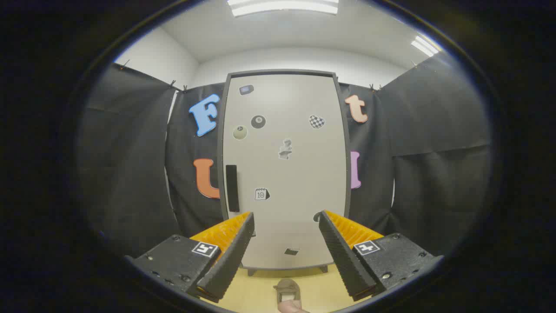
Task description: Open the shoe cabinet door, grab the shoes and put them into the shoe cabinet, then close the shoe cabinet door.
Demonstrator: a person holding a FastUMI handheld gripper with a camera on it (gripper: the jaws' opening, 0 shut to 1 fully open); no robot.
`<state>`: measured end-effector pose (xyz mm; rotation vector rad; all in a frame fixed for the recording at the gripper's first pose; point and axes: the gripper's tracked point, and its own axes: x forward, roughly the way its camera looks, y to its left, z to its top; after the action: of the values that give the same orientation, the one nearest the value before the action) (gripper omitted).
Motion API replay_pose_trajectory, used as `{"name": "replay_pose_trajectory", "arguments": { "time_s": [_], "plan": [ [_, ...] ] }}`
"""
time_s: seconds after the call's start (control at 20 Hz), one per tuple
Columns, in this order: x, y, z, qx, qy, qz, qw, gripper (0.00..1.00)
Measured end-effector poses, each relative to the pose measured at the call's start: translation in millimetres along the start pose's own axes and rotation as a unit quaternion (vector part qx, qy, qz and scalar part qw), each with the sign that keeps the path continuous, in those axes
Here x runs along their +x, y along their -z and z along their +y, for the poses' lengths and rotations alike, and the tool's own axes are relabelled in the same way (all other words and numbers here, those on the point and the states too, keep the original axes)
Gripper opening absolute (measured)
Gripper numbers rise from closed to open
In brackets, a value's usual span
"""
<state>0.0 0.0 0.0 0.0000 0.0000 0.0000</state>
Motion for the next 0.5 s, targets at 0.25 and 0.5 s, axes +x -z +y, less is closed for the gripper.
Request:
{"name": "replay_pose_trajectory", "arguments": {
  "time_s": [0.25, 0.5],
  "plan": [
    [13, 8, -11, 0.017, 0.006, 0.013, 1.0, 0.99],
    [22, 4, -14, 0.049, -0.007, 0.008, 0.999, 0.99]
  ]
}}
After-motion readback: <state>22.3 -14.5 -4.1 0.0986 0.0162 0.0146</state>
